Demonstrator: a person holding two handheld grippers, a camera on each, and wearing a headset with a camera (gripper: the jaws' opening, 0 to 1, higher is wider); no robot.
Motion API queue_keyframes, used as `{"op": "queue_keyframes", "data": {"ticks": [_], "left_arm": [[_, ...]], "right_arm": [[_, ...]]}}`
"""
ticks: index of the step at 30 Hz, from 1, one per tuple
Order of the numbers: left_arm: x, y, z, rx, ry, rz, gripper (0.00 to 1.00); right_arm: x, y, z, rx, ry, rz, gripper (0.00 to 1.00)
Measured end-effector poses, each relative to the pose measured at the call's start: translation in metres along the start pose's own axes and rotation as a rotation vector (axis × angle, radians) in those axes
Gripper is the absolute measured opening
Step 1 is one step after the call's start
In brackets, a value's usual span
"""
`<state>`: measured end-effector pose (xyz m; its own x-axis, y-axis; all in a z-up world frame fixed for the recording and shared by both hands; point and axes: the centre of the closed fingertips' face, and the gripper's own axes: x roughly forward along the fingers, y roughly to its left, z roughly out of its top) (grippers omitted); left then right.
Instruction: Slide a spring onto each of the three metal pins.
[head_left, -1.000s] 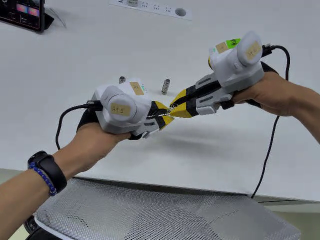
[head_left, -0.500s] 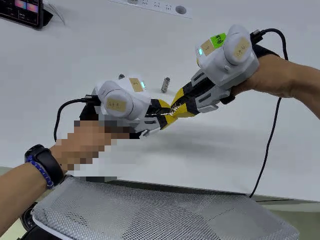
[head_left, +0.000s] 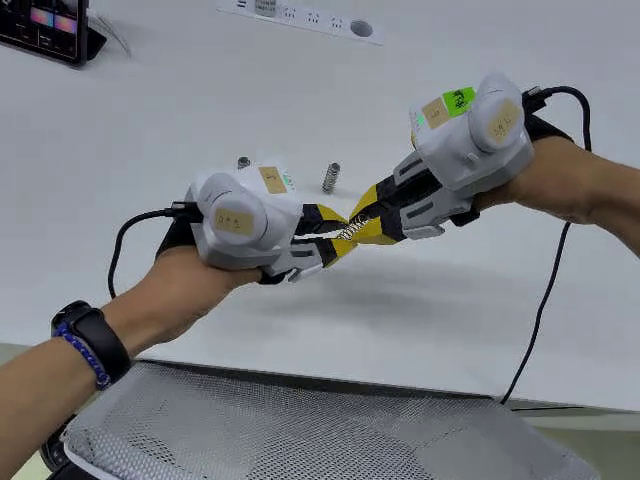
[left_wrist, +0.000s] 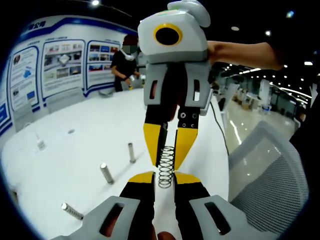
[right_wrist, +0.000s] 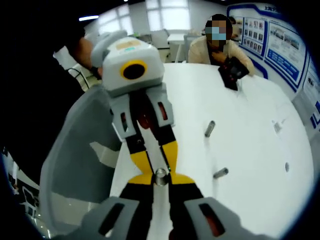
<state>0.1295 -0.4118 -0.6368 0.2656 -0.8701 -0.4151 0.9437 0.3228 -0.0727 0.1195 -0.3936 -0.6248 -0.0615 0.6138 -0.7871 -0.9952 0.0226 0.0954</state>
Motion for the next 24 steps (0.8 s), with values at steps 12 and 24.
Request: {"op": "queue_keyframes", "data": {"ticks": [12, 24], "left_arm": [[-0.004, 0.006, -0.006, -0.021, 0.017, 0.030, 0.23], [-0.016, 0.019, -0.019, -0.064, 0.042, 0.087, 0.33]], "right_arm": [[-0.005, -0.005, -0.007, 0.021, -0.012, -0.024, 0.12], [-0.015, -0.015, -0.022, 0.057, -0.003, -0.076, 0.12]]}}
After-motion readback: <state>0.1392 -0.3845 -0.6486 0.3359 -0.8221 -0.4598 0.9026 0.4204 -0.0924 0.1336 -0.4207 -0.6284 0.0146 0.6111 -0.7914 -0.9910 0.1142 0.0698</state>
